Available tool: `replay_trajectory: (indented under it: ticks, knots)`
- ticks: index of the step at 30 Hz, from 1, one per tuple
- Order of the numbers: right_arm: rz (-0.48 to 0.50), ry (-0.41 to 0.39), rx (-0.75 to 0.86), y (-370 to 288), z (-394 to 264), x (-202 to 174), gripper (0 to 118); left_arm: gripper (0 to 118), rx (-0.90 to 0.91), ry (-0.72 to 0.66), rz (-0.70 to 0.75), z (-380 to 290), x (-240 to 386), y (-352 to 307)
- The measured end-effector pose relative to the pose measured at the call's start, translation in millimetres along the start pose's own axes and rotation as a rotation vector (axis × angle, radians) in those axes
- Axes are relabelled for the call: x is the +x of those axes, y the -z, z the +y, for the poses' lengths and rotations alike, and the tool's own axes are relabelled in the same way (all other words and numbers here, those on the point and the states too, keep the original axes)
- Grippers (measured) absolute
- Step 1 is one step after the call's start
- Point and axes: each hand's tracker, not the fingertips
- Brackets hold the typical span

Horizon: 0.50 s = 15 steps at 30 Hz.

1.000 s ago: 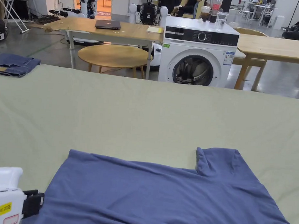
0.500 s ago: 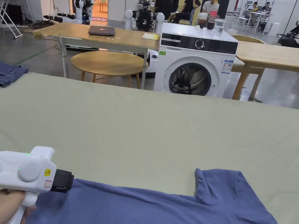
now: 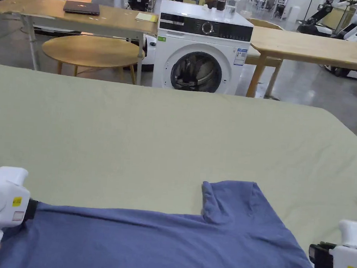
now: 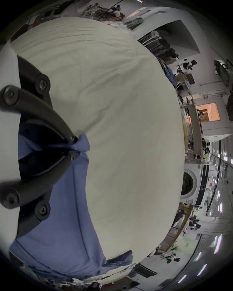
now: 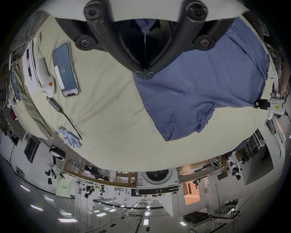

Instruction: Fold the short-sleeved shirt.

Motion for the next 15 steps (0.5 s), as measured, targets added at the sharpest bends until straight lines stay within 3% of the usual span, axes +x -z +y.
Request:
replay_trajectory:
  ticks: [2,3,5,6,7,15]
  knots:
    - [0.009,-0.007,-0.005,13.7,15.3,-0.3,0,1,-0.006,-0.026,-0.009,-0.2,-2.2,0.7]
    - [0.005,-0.008,-0.011,23.2,24.2,-1.6,6,1,-0.005,-0.057,-0.020,0.8,-7.1,1.8]
    - [0.011,-0.032,-0.055,39.1,35.3,-1.8,80,1,-0.009,-0.088,-0.040,0.0,-10.5,1.9]
    - [0.007,-0.033,-0.102,51.1,40.4,-2.9,109,1,-0.009,-0.097,-0.045,0.0,-12.7,2.2]
    - [0.011,-0.027,-0.133,62.6,43.2,-3.3,116,1,-0.009,-0.099,-0.047,0.5,-14.6,2.5]
    - [-0.033,-0.059,-0.202,105.1,50.9,-6.7,115,1,-0.015,-0.092,-0.041,0.8,-14.3,6.3]
